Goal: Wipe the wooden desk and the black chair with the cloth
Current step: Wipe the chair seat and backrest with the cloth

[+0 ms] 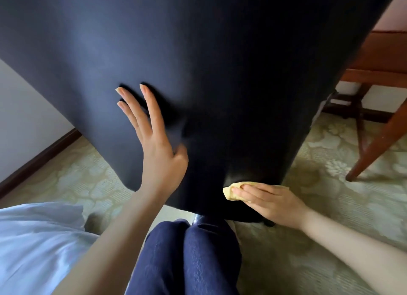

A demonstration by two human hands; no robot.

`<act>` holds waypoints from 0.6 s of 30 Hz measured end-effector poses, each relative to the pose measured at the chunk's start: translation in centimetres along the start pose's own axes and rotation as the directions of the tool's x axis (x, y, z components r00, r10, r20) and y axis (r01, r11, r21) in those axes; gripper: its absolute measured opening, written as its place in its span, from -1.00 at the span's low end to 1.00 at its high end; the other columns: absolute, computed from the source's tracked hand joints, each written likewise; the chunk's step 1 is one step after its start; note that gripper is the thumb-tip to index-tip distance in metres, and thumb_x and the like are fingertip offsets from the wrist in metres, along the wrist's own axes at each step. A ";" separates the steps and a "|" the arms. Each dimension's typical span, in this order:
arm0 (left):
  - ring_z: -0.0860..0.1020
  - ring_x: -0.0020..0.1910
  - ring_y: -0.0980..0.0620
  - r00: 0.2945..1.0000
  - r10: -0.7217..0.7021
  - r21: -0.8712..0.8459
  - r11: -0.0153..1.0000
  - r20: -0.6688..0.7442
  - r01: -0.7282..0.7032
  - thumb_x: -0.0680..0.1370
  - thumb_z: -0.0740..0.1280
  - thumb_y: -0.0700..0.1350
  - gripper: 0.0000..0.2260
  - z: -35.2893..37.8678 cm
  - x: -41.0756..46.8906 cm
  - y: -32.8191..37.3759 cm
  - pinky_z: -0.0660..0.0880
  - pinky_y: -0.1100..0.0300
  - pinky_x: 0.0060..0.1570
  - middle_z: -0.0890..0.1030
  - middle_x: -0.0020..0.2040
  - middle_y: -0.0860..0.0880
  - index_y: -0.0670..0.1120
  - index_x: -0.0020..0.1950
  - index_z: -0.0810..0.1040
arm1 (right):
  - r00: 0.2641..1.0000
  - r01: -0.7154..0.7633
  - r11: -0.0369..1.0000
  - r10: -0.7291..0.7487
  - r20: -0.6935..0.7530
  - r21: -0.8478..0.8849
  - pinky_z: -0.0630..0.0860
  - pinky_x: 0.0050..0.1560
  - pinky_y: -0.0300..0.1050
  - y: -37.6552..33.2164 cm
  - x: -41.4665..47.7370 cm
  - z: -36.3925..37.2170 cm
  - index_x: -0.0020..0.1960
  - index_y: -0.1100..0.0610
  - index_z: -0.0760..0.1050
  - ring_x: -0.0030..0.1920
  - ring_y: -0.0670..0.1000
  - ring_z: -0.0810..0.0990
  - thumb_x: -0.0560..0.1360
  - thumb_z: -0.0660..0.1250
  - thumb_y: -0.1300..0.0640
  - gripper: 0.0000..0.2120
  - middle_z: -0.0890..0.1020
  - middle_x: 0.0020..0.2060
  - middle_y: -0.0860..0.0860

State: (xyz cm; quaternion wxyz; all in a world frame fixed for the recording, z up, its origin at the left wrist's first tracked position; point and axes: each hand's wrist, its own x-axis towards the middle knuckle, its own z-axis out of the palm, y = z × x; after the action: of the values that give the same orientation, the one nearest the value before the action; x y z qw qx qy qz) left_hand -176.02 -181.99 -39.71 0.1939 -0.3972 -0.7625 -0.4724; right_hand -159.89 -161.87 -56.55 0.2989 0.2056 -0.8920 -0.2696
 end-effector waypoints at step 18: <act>-0.32 0.49 0.09 0.967 -0.208 0.101 0.976 0.149 0.194 0.26 0.20 -0.50 0.02 2.4 -6.7 -3.0 -0.16 0.19 0.47 -0.35 0.46 0.16 0.10 0.50 -0.26 | 0.049 -0.897 -0.277 0.711 0.701 0.344 0.34 0.28 -0.20 -15.5 0.6 -0.3 0.29 0.11 0.50 0.24 -0.01 0.46 0.50 0.27 0.37 -0.60 0.50 0.30 0.01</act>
State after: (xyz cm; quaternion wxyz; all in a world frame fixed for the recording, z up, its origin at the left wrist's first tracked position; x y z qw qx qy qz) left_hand -174.08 -183.46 -47.02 0.1006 -0.3456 -0.8315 -0.4232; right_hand -156.96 -174.22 -65.43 0.1750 -0.3901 -0.8130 0.3952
